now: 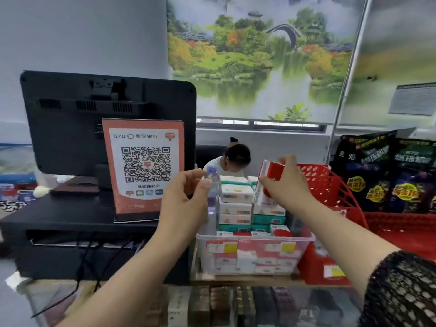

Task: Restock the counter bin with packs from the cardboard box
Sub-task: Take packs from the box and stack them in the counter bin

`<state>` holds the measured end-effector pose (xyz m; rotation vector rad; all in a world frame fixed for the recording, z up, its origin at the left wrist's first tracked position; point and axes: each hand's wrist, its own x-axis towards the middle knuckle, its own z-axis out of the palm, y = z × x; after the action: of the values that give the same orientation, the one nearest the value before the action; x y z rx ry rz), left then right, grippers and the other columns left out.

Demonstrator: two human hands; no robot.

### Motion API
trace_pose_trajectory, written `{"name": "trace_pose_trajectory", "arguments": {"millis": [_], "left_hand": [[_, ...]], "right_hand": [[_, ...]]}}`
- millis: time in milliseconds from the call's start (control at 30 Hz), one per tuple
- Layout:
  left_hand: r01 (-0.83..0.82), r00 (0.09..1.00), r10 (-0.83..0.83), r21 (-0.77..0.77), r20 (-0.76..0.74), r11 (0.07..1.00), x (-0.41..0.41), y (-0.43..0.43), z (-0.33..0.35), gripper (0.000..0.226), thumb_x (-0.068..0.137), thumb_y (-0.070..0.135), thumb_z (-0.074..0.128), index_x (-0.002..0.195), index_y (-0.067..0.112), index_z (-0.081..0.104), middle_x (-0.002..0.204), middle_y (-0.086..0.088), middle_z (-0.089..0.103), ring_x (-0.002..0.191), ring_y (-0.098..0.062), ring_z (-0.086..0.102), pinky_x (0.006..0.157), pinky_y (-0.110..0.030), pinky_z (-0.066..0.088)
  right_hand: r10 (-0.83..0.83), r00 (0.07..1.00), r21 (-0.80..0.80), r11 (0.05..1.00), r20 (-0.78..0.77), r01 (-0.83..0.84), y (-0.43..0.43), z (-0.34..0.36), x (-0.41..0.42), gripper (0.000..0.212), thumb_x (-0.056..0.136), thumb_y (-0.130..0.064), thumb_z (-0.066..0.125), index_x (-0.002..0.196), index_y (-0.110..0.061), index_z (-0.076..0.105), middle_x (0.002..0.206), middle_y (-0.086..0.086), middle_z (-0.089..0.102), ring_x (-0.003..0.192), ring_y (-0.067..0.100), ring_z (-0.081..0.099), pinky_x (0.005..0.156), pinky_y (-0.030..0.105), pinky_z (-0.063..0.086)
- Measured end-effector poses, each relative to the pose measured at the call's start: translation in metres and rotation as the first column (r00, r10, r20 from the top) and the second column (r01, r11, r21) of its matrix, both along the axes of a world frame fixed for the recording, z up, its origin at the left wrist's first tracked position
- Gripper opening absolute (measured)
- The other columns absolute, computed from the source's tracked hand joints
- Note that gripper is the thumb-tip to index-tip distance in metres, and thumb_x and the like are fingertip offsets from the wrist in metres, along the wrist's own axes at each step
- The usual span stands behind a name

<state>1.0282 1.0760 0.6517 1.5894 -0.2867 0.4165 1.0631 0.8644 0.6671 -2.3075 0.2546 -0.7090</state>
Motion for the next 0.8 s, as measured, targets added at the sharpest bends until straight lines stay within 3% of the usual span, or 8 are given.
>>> {"name": "trace_pose_trajectory", "arguments": {"millis": [133,333,533,800], "left_hand": [[-0.034,0.999,0.034,-0.013,-0.01,0.999,0.011,-0.003,-0.01,0.02,0.092,0.016,0.057,0.099,0.034,0.058,0.087,0.009,0.063,0.073,0.004,0.059,0.063,-0.013,0.046],[-0.032,0.999,0.032,0.0,-0.023,0.999,0.022,-0.013,-0.022,0.022,0.09,0.012,0.059,0.099,0.032,0.06,0.086,0.009,0.064,0.072,0.007,0.058,0.061,-0.007,0.046],[-0.034,0.999,0.034,0.033,-0.012,0.999,0.028,-0.02,-0.026,0.022,0.09,0.01,0.059,0.1,0.031,0.061,0.087,0.01,0.064,0.077,0.006,0.059,0.066,-0.005,0.046],[-0.02,0.998,0.023,0.045,-0.054,0.999,0.029,-0.017,-0.036,0.021,0.091,0.014,0.059,0.101,0.032,0.061,0.092,0.009,0.064,0.088,-0.005,0.06,0.074,-0.017,0.047]], "right_hand": [[-0.07,0.96,-0.139,0.99,-0.271,0.033,-0.014,-0.033,0.024,0.076,0.08,-0.034,0.071,0.136,-0.01,0.025,0.135,0.016,0.038,0.12,0.033,0.045,0.099,0.042,0.043],[-0.093,0.786,-0.24,0.968,-0.611,-0.073,-0.019,-0.07,0.055,0.096,0.08,-0.042,0.07,0.147,-0.004,0.012,0.151,0.023,0.022,0.134,0.037,0.035,0.108,0.041,0.037],[-0.153,0.693,-0.293,0.952,-0.705,-0.088,-0.017,-0.086,0.075,0.087,0.077,-0.043,0.073,0.141,-0.007,0.026,0.136,0.014,0.046,0.117,0.028,0.053,0.091,0.033,0.049],[-0.246,0.667,-0.423,0.899,-0.703,-0.114,-0.015,-0.108,0.085,0.076,0.076,-0.046,0.071,0.137,-0.016,0.037,0.137,0.012,0.043,0.117,0.026,0.052,0.098,0.037,0.048]]}}
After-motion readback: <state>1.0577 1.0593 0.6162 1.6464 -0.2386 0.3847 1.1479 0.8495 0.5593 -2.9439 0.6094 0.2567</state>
